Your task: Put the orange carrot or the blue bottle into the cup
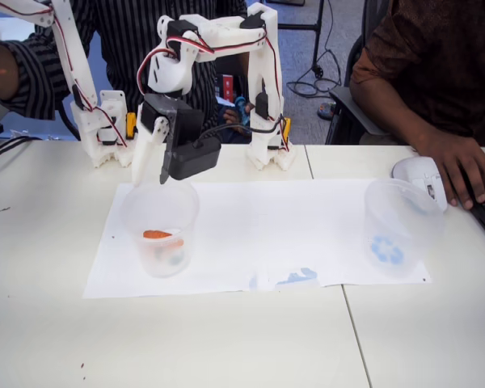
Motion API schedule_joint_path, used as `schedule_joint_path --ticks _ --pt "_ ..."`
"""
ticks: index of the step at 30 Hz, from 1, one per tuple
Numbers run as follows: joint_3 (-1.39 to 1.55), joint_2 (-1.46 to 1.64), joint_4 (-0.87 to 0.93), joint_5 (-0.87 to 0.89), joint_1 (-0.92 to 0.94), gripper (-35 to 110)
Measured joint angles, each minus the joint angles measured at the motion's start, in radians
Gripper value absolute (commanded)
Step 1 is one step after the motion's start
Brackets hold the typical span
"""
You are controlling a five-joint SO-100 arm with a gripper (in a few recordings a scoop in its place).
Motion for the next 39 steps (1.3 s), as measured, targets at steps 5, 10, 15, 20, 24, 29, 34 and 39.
schedule_joint_path --ticks 5,10,15,20,24,29,34,39 --pt "0.000 0.011 0.000 0.000 0.000 22" --pt "0.000 0.069 0.003 0.000 0.000 11" --pt "0.000 0.164 0.003 0.000 0.000 9" --pt "0.000 0.299 0.015 0.000 -0.005 9" --pt "0.000 0.428 0.115 0.000 -0.087 9" --pt "0.000 0.584 0.287 0.000 -0.276 9" --pt "-0.002 0.713 0.377 0.002 -0.451 9" --pt "-0.002 0.841 0.380 0.003 -0.583 9"
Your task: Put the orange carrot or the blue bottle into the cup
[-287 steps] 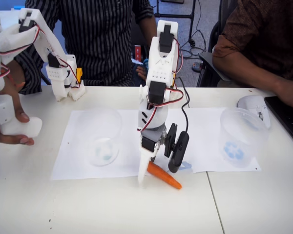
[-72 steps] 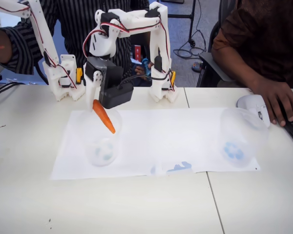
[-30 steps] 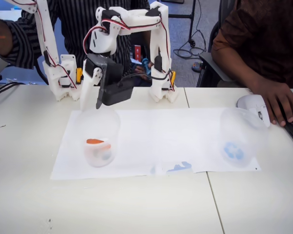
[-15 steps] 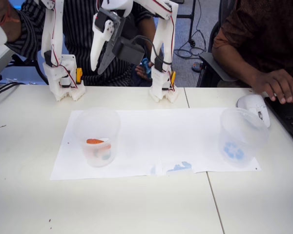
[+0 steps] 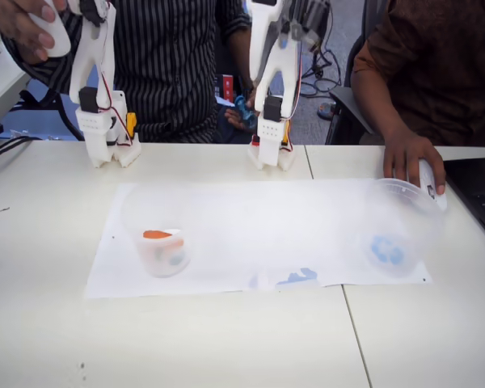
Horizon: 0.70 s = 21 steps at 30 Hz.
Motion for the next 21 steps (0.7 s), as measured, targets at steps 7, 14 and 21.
schedule_joint_path --ticks 7,14,21 --pt "0.087 0.101 0.000 0.087 -0.072 9" --pt "0.314 0.109 -0.080 0.130 -0.071 9" --pt "0.653 0.287 -0.325 0.124 -0.087 9"
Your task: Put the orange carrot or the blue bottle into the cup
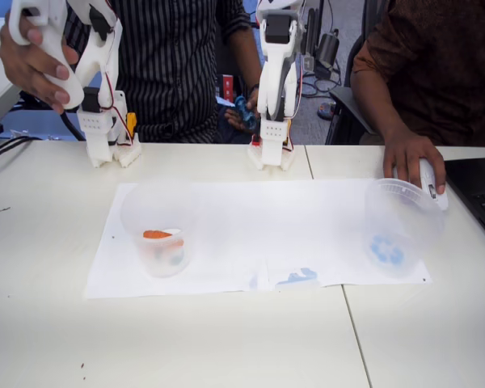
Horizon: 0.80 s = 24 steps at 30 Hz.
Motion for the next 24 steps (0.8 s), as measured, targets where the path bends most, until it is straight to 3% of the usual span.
schedule_joint_path --ticks 11,24 --pt "0.540 0.235 -0.291 0.000 0.003 9" --pt "0.914 0.360 -0.540 0.000 0.000 9"
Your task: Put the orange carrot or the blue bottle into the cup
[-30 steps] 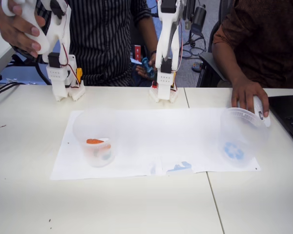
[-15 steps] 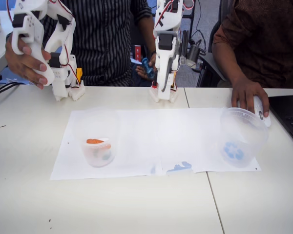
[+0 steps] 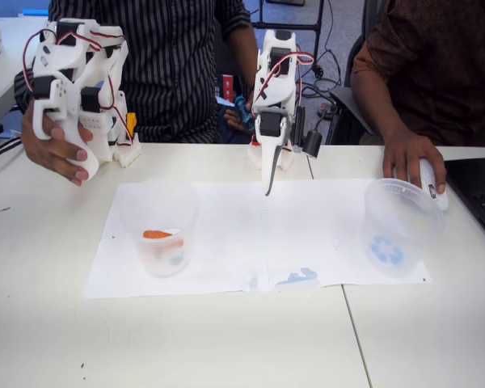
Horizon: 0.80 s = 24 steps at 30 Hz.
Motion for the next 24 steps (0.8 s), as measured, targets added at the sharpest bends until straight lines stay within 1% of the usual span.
schedule_joint_path --ticks 7,14,24 --pt "0.107 0.074 -0.058 0.000 -0.017 9" --pt "0.213 0.144 -0.086 0.000 -0.167 9" --pt "0.328 0.268 -0.084 0.000 -0.169 9"
